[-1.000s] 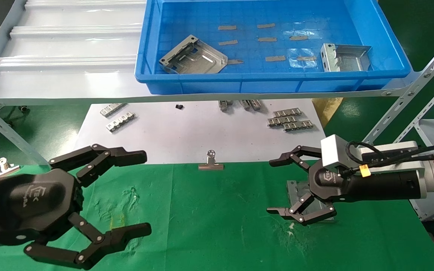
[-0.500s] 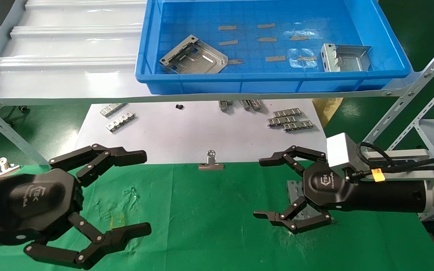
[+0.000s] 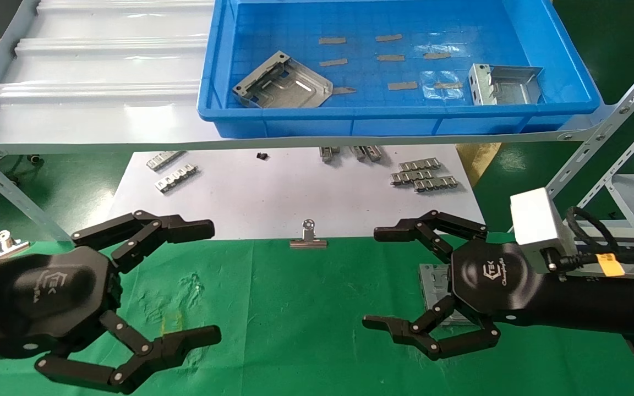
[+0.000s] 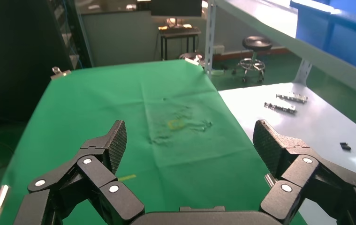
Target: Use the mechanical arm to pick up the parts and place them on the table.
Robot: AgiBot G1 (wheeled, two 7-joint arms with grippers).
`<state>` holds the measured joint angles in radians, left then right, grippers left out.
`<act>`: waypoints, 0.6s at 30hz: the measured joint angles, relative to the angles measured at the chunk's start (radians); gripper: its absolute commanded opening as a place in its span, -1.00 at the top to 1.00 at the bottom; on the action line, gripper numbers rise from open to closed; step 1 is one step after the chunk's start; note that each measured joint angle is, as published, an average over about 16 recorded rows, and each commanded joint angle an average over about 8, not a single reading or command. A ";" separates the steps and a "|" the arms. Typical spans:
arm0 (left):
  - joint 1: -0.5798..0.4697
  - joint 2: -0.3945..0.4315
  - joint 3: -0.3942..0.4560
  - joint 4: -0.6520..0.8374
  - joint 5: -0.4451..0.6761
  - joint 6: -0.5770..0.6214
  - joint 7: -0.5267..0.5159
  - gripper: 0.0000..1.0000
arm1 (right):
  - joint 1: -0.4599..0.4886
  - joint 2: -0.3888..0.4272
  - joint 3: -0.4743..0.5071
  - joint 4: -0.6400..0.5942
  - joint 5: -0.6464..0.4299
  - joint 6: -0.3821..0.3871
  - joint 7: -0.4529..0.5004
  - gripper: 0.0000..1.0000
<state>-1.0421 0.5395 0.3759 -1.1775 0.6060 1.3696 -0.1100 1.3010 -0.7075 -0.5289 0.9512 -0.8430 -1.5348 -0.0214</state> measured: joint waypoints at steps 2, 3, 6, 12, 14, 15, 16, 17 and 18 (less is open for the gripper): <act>0.000 0.000 0.000 0.000 0.000 0.000 0.000 -1.00 | -0.024 0.010 0.026 0.035 0.012 0.004 0.022 -1.00; 0.000 0.000 0.000 0.000 0.000 0.000 0.000 -1.00 | -0.036 0.015 0.040 0.053 0.018 0.006 0.033 -1.00; 0.000 0.000 0.000 0.000 0.000 0.000 0.000 -1.00 | -0.072 0.031 0.079 0.106 0.036 0.012 0.066 -1.00; 0.000 0.000 0.000 0.000 0.000 0.000 0.000 -1.00 | -0.143 0.061 0.158 0.211 0.071 0.025 0.132 -1.00; 0.000 0.000 0.000 0.000 0.000 0.000 0.000 -1.00 | -0.164 0.070 0.181 0.242 0.082 0.028 0.152 -1.00; 0.000 0.000 0.000 0.000 0.000 0.000 0.000 -1.00 | -0.175 0.074 0.193 0.257 0.087 0.030 0.161 -1.00; 0.000 0.000 0.000 0.000 0.000 0.000 0.000 -1.00 | -0.185 0.079 0.204 0.272 0.092 0.032 0.170 -1.00; 0.000 0.000 0.000 0.000 0.000 0.000 0.000 -1.00 | -0.194 0.082 0.214 0.285 0.097 0.033 0.178 -1.00; 0.000 0.000 0.000 0.000 0.000 0.000 0.000 -1.00 | -0.203 0.086 0.223 0.298 0.101 0.035 0.185 -1.00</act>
<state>-1.0421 0.5395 0.3758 -1.1774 0.6059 1.3696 -0.1100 1.0984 -0.6214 -0.3058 1.2490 -0.7418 -1.5003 0.1640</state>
